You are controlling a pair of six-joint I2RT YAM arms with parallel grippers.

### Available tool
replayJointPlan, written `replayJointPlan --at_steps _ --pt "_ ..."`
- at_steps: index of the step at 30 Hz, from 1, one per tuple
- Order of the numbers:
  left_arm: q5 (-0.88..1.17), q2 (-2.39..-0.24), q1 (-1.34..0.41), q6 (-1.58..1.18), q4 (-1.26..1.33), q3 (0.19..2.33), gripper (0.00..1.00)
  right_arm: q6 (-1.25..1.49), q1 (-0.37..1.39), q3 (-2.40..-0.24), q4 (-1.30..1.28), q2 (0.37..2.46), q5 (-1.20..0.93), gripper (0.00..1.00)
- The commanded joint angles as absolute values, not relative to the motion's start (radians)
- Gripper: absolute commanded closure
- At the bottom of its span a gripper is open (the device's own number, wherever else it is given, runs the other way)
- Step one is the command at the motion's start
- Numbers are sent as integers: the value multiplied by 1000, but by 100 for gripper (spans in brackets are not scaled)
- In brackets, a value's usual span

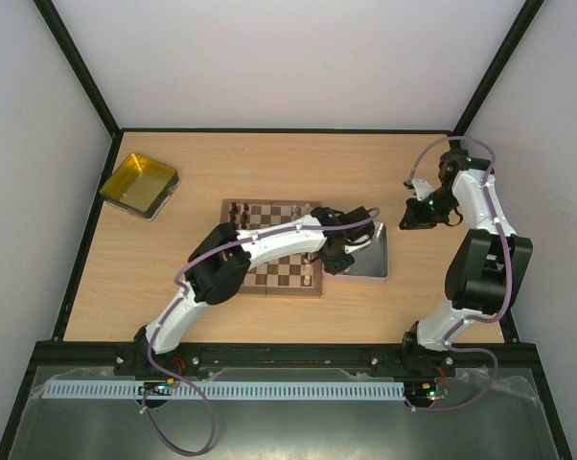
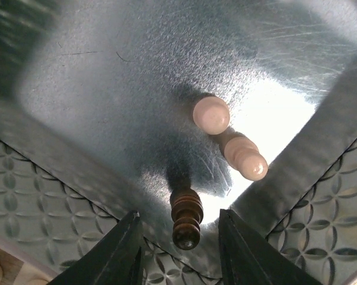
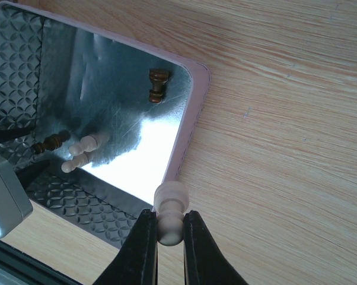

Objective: Set up the chess pieces on the board
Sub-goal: Pick up the chess piece from the storage box.

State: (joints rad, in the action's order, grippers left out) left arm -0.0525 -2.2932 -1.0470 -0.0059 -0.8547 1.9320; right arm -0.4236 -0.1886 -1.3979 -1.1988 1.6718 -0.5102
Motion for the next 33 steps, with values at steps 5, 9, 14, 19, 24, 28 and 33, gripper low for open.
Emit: replayJointPlan --at_steps 5,9,14,19,24,28,33 --pt "-69 -2319 -1048 0 -903 1953 69 -439 -195 -1394 -1201 1658 -502 98" --pt "-71 -2321 -1048 0 -905 1950 73 -439 -195 -1394 -1198 1661 -504 98" --pt "-72 -2326 -1052 0 -909 1944 75 -437 -196 -1397 -1198 1666 -507 98" --pt "-72 -2331 -1053 -2 -912 1937 76 -437 -197 -1396 -1194 1671 -509 98" --pt "-72 -2327 -1054 -2 -914 1941 81 -436 -199 -1396 -1191 1676 -508 98" --pt "-78 -2326 -1055 -3 -914 1944 84 -433 -200 -1397 -1189 1677 -512 98" --pt "-93 -2321 -1050 -13 -913 1960 87 -430 -201 -1402 -1189 1676 -512 98"
